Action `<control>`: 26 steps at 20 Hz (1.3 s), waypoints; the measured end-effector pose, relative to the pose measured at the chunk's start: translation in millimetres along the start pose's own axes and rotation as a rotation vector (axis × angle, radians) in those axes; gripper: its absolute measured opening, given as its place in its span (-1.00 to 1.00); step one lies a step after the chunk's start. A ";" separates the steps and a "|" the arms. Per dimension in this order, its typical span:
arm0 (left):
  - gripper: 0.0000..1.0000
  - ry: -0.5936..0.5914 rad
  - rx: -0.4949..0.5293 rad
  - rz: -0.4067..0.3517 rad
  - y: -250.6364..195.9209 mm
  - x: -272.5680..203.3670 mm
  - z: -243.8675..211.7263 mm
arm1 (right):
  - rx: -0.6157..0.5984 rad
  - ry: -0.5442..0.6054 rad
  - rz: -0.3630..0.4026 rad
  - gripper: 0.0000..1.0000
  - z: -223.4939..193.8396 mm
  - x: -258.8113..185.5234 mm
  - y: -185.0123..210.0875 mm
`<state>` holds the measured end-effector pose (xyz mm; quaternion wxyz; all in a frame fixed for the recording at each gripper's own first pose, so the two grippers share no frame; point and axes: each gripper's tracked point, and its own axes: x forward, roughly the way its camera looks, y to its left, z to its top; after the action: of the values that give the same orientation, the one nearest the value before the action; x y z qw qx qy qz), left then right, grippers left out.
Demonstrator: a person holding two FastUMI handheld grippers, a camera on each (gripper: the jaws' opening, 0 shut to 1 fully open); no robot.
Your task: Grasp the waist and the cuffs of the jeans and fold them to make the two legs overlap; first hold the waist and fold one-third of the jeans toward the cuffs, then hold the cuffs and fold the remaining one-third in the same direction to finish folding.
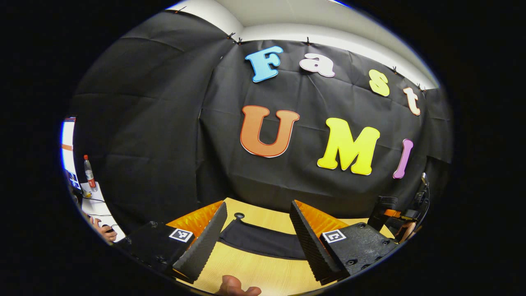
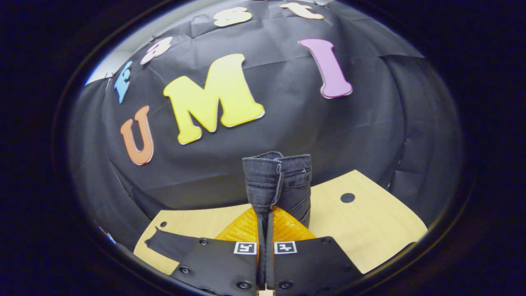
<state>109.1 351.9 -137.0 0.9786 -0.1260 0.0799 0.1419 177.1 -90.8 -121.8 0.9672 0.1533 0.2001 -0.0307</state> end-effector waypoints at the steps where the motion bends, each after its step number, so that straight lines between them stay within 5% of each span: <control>1: 0.96 0.004 -0.001 0.009 5.2 -1.7 -2.0 | -0.019 0.002 0.020 -0.98 -3.7 1.3 13.2; 13: 0.96 -0.031 0.010 0.009 9.9 -8.2 6.7 | -0.167 0.126 0.175 -0.99 -111.9 32.7 138.9; 26: 0.97 -0.061 0.071 -0.063 -4.9 -9.8 19.4 | -0.245 0.339 0.157 -0.98 -258.5 56.5 171.4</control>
<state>103.5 350.0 -115.5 0.9884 -0.0894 0.0507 0.1119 152.0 152.1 -321.1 0.9306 0.0528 0.3495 0.0953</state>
